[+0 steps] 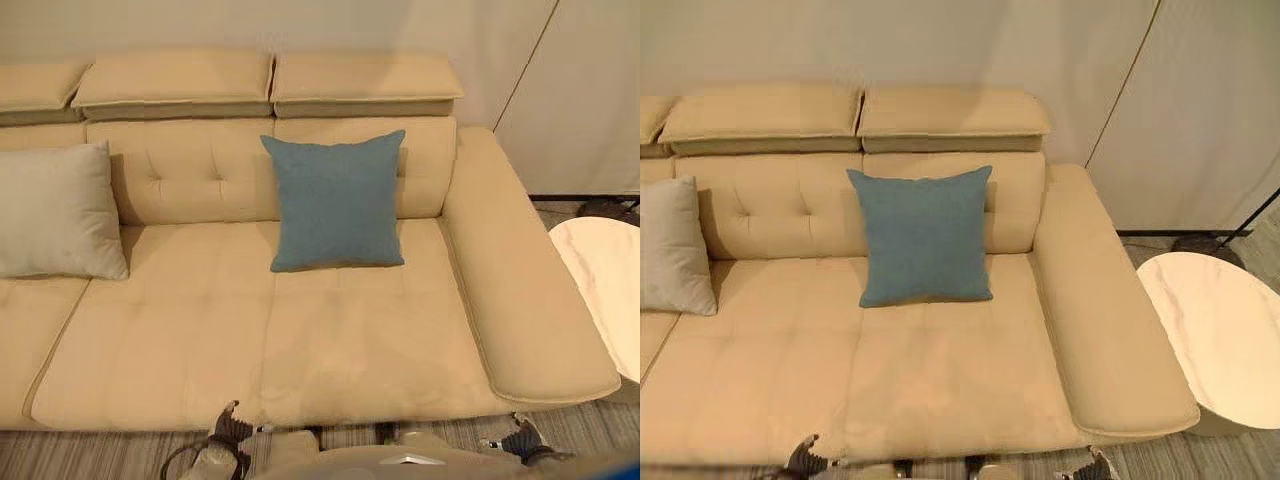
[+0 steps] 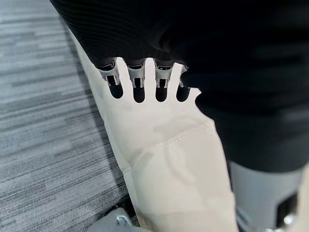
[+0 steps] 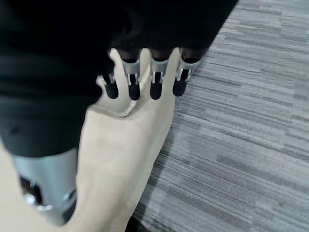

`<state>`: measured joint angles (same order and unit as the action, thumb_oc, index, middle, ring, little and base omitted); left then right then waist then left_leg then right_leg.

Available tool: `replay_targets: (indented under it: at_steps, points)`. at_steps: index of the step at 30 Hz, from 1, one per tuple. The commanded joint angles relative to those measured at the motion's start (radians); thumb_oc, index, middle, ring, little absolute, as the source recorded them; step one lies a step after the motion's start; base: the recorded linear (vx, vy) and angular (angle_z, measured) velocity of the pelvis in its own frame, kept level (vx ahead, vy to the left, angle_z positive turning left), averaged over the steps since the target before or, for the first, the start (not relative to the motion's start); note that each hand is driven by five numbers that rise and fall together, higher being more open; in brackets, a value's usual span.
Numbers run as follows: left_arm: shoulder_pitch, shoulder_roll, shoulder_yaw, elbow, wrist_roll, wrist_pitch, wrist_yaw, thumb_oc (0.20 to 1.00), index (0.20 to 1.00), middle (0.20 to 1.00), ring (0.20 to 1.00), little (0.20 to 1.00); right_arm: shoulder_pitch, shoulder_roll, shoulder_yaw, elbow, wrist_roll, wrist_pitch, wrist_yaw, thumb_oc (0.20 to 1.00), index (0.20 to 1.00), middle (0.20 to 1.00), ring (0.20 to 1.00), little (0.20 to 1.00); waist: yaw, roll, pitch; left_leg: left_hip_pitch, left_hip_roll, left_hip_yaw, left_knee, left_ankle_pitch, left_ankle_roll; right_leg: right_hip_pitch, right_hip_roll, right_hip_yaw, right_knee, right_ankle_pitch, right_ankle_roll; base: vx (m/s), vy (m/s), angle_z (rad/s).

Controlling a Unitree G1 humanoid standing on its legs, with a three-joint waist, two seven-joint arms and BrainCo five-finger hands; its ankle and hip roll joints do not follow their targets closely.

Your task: Pick up all the scattered cushions and arrange them neatly on the sofa.

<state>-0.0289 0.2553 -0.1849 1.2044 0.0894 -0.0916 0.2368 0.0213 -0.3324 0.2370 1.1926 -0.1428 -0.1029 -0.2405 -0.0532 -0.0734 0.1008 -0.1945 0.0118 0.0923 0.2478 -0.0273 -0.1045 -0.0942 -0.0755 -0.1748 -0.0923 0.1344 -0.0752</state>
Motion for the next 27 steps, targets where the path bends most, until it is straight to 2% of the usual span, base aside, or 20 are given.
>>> replay_targets:
  at_steps: [1,2,6,10,11,12,13,14,15,17,21,27]
  points:
    - [0.009,0.008,0.001,-0.018,-0.009,-0.008,-0.003,1.0,1.0,1.0,1.0,1.0,-0.029,-0.006,-0.024,0.002,-0.019,0.001,-0.014,1.0,1.0,1.0,1.0,1.0,-0.032,0.016,-0.009,0.165,0.009,0.032,0.014,-0.145,0.039,0.015,-0.006,0.03,0.025,-0.105,0.182,-0.16,0.163,0.26]
    - [0.006,0.002,-0.01,-0.016,-0.004,-0.009,-0.006,1.0,1.0,1.0,1.0,1.0,-0.031,-0.003,-0.029,0.006,-0.013,0.003,-0.013,1.0,1.0,1.0,1.0,1.0,-0.05,0.026,-0.024,0.229,0.019,0.046,-0.04,-0.142,0.032,-0.006,-0.002,0.017,0.027,-0.089,0.186,-0.11,0.14,0.32]
    - [-0.012,-0.001,-0.03,-0.018,-0.001,-0.007,-0.004,1.0,1.0,1.0,1.0,1.0,-0.053,0.005,-0.025,0.008,-0.009,0.015,-0.017,1.0,1.0,1.0,1.0,1.0,-0.06,0.029,-0.02,0.267,-0.008,0.035,-0.164,-0.17,0.052,-0.059,-0.01,0.017,0.036,-0.042,0.211,-0.13,0.146,0.36]
    - [-0.033,0.001,-0.029,-0.003,0.006,-0.004,0.002,1.0,1.0,1.0,1.0,1.0,-0.087,0.018,-0.019,0.005,-0.017,0.03,-0.022,1.0,1.0,1.0,1.0,1.0,-0.046,0.012,0.011,0.236,-0.054,0.003,-0.202,-0.15,0.083,-0.127,-0.03,0.044,0.052,0.009,0.254,-0.19,0.15,-0.15]
    - [-0.033,0.002,-0.029,-0.003,0.006,-0.004,0.002,1.0,1.0,1.0,1.0,1.0,-0.087,0.018,-0.019,0.005,-0.017,0.03,-0.022,1.0,1.0,1.0,1.0,1.0,-0.045,0.012,0.011,0.236,-0.054,0.004,-0.203,-0.15,0.083,-0.128,-0.03,0.045,0.053,0.009,0.254,-0.26,0.125,-0.24]
    - [-0.041,0.009,-0.024,0.001,0.004,-0.003,0.005,1.0,1.0,1.0,1.0,1.0,-0.101,0.024,-0.009,0.006,-0.024,0.038,-0.021,1.0,1.0,1.0,1.0,1.0,-0.048,0.013,0.031,0.221,-0.05,0.004,-0.213,-0.13,0.094,-0.164,-0.04,0.09,0.099,0.015,0.277,-0.16,0.044,-0.25]
    - [-0.041,0.009,-0.024,0.001,0.004,-0.003,0.005,1.0,1.0,1.0,1.0,1.0,-0.101,0.024,-0.01,0.006,-0.024,0.038,-0.021,1.0,1.0,1.0,1.0,1.0,-0.047,0.013,0.03,0.221,-0.05,0.005,-0.213,-0.13,0.094,-0.166,-0.04,0.091,0.101,0.015,0.277,-0.26,0.072,-0.16]
    - [-0.046,0.015,-0.028,-0.001,0.006,-0.002,0.005,1.0,1.0,1.0,1.0,1.0,-0.105,0.026,-0.006,0.012,-0.023,0.041,-0.018,1.0,1.0,1.0,1.0,1.0,-0.045,0.015,0.039,0.207,-0.049,0.002,-0.214,-0.12,0.102,-0.169,-0.035,0.123,0.131,-0.012,0.275,-0.25,0.089,-0.14]
    - [-0.048,0.019,-0.03,0.001,0.011,0.002,0.007,1.0,1.0,1.0,1.0,1.0,-0.105,0.026,-0.003,0.024,-0.022,0.043,-0.02,1.0,1.0,1.0,1.0,1.0,-0.03,0.023,0.047,0.186,-0.046,0.002,-0.213,-0.104,0.114,-0.155,-0.021,0.148,0.211,-0.06,0.256,-0.34,0.106,-0.13]
    - [-0.037,0.019,-0.03,0.004,0.008,0.004,0.007,1.0,1.0,1.0,1.0,1.0,-0.094,0.032,-0.002,0.042,-0.021,0.038,-0.018,1.0,1.0,1.0,1.0,1.0,0.002,0.031,0.03,0.159,-0.034,0.015,-0.23,-0.077,0.121,-0.1,-0.031,0.107,0.288,-0.123,0.232,-0.27,0.035,-0.26]
    - [-0.023,0.018,-0.032,0.013,0.014,0.004,0.007,1.0,1.0,1.0,1.0,1.0,-0.089,0.045,0.002,0.056,-0.03,0.041,-0.016,1.0,1.0,1.0,1.0,1.0,0.03,0.01,-0.009,0.15,-0.033,0.037,-0.253,-0.059,0.103,0.001,-0.052,0.073,0.176,-0.131,0.238,-0.05,-0.072,-0.28]
    - [-0.025,0.01,-0.035,0.022,0.016,0.007,-0.003,1.0,1.0,1.0,1.0,1.0,-0.092,0.048,-0.001,0.063,-0.021,0.045,-0.012,1.0,1.0,1.0,1.0,1.0,0.023,0.004,-0.029,0.158,-0.016,0.048,-0.266,-0.041,0.08,0.042,-0.035,0.065,0.089,-0.136,0.234,-0.02,-0.083,-0.03]
